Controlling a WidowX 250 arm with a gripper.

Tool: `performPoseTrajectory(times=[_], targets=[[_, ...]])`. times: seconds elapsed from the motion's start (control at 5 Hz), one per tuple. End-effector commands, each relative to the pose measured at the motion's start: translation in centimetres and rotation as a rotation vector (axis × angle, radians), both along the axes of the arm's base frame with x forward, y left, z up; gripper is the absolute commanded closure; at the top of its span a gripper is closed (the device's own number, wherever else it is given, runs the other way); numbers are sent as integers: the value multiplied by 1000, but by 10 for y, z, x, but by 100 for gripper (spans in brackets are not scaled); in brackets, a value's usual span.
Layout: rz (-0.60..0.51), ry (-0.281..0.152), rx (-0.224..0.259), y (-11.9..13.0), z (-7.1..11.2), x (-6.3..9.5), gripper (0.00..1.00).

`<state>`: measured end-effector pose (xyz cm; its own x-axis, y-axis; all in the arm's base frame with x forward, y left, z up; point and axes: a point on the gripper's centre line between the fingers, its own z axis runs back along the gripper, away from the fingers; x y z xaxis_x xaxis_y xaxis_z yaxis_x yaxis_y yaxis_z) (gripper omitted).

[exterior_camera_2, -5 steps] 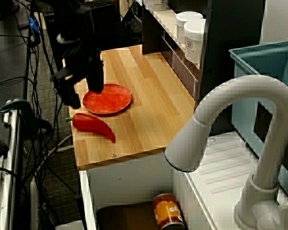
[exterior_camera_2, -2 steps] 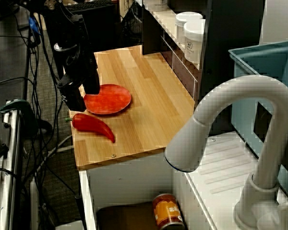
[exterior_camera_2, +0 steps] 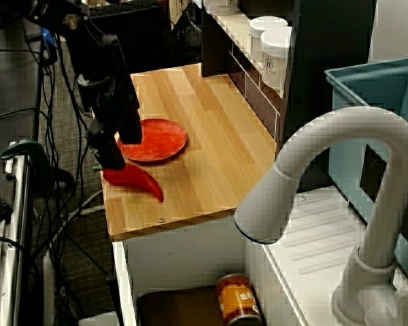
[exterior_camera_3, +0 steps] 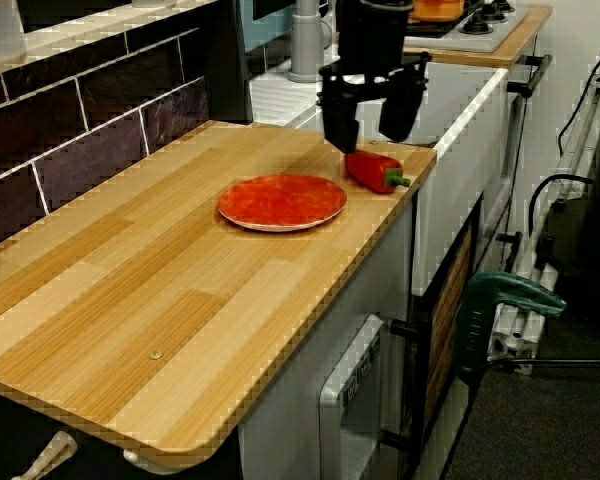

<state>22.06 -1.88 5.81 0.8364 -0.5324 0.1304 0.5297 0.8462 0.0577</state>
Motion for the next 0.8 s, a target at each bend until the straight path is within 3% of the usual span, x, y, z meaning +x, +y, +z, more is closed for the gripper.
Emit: performPoseTrajectory(times=[0.0, 0.2, 0.4, 0.6], targets=[[25, -4, -7, -3, -15, 7, 0], [37, -2, 24, -1, -28, 13, 0], [55, -10, 23, 1, -30, 15, 0], [97, -22, -23, 4, -21, 16, 100]])
